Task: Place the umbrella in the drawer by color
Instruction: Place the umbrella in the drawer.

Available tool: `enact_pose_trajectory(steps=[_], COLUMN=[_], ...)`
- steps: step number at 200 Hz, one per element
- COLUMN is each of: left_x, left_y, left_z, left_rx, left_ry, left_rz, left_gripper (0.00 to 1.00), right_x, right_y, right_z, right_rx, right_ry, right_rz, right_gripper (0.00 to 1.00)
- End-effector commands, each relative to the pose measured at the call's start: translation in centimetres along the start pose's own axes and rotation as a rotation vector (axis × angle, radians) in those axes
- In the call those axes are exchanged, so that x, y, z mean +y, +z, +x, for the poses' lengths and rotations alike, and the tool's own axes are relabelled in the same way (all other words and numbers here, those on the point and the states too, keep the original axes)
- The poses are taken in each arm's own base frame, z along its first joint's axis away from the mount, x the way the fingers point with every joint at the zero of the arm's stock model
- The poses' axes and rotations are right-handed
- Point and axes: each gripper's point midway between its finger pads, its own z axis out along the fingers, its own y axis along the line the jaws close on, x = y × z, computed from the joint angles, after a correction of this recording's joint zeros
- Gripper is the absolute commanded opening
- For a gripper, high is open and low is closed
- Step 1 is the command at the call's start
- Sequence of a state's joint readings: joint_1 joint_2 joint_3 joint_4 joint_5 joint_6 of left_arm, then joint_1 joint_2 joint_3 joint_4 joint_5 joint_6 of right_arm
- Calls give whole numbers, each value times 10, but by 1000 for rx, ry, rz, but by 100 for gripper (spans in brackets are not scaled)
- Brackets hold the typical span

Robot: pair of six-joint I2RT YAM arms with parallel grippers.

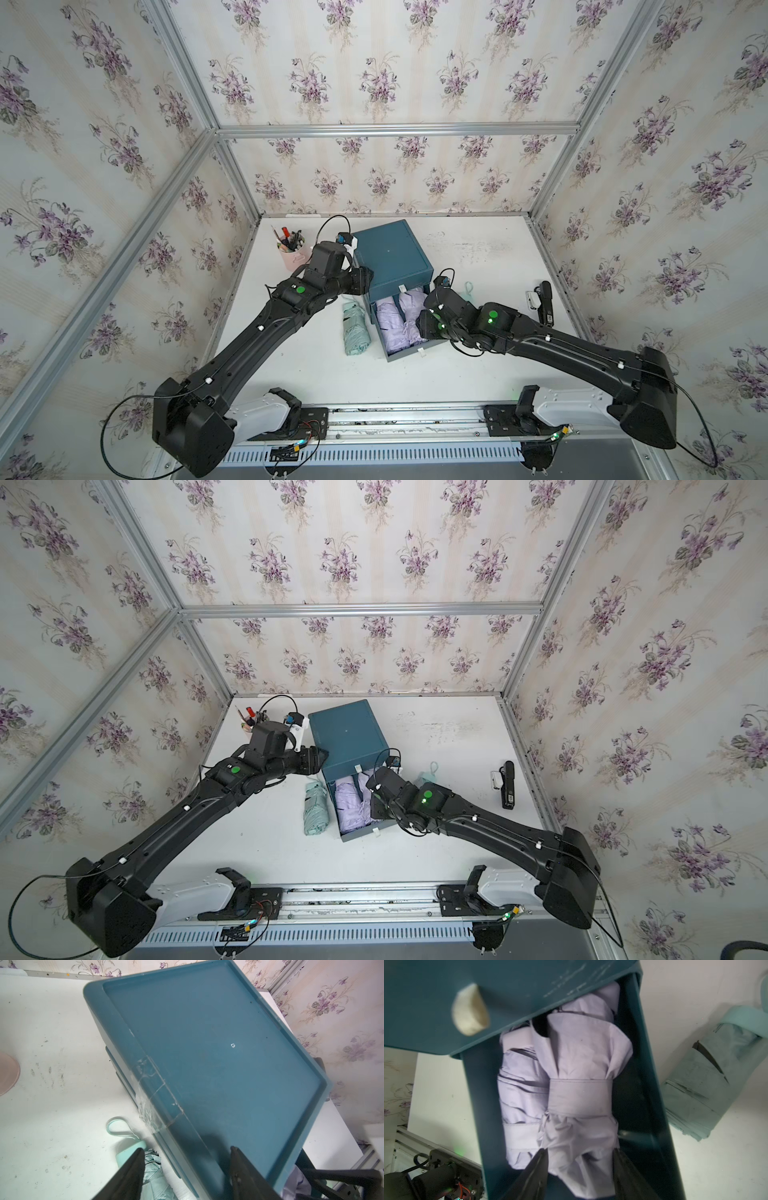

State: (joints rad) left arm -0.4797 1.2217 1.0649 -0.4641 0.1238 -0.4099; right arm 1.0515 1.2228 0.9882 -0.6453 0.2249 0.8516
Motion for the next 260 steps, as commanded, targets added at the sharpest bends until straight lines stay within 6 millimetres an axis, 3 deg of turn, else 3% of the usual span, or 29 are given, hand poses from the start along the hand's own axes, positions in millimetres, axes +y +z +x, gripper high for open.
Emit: enact_pose_trajectory(steps=[1, 39, 79, 131, 187, 243, 260], left_x=[35, 29, 28, 43, 46, 48, 50], left_y=[-1, 14, 31, 32, 36, 45, 49], left_z=[42, 35, 47, 60, 66, 69, 71], left_rx=[170, 137, 166, 200, 223, 248, 252], left_ry=[-9, -73, -111, -82, -39, 13, 23], left_rz=[-167, -128, -102, -175, -181, -182, -185], left_gripper=[70, 73, 72, 56, 43, 31, 22], right_x=[-20, -5, -3, 13, 7, 10, 15], right_y=[-15, -26, -5, 6, 21, 22, 17], right_z=[4, 50, 87, 83, 78, 74, 72], right_rx=[-63, -95, -73, -115, -103, -105, -106], right_ry=[18, -25, -45, -110, -104, -110, -106], right_rz=[104, 1, -41, -87, -82, -57, -69], right_gripper=[55, 56, 58, 56, 44, 10, 1])
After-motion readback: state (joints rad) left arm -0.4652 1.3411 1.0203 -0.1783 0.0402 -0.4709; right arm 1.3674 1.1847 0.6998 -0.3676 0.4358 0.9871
